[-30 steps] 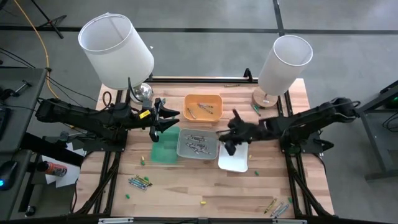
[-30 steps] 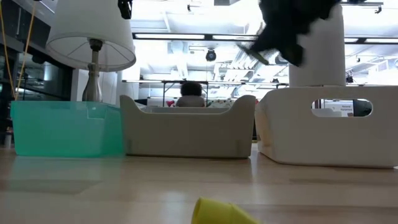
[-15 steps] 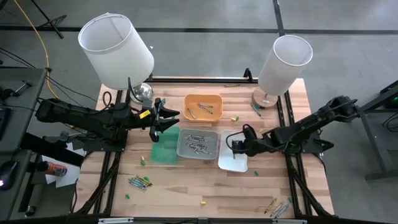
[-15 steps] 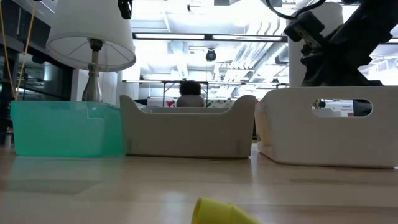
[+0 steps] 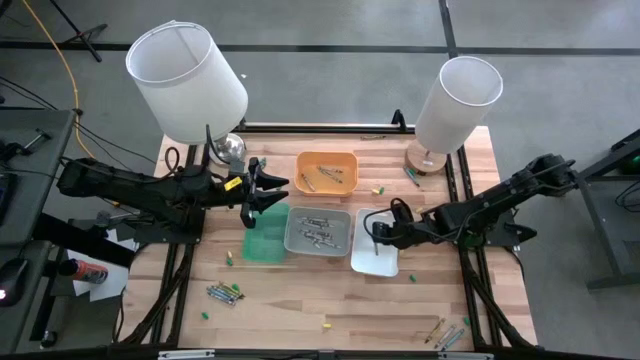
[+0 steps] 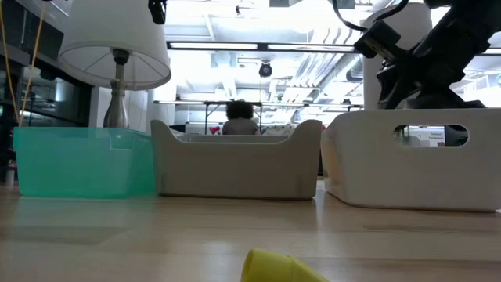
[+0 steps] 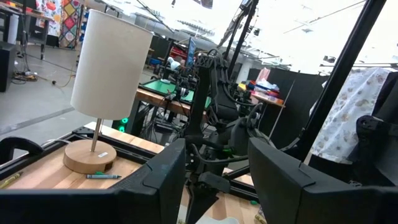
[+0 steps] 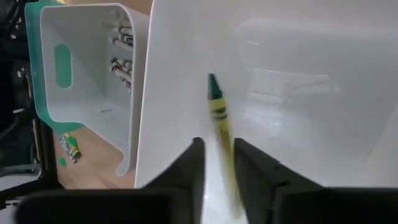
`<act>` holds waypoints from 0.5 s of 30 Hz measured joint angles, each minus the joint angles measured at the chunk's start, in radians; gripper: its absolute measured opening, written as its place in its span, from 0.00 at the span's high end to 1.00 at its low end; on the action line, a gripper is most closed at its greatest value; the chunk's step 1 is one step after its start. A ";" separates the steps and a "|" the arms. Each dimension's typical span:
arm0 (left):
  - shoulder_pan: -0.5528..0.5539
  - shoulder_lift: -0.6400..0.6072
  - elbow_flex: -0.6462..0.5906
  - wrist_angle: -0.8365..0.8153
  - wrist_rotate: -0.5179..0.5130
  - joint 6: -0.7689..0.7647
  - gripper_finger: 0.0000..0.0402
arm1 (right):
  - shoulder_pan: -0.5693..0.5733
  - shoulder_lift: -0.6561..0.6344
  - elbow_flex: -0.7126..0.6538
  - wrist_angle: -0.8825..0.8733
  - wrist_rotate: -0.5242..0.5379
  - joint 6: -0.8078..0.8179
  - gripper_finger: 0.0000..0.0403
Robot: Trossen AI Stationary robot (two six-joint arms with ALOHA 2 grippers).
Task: Sort crayons
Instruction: Put the green crayon into the white bin, then put the gray crayon into the yellow bin
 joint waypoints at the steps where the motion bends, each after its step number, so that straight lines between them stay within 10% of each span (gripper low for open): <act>1: 0.000 0.000 0.000 0.000 0.000 0.000 0.60 | 0.000 0.000 0.000 0.000 -0.003 -0.008 0.77; 15: 0.000 0.000 0.000 -0.008 0.000 0.000 0.60 | -0.011 -0.171 0.066 0.215 0.144 -0.629 0.49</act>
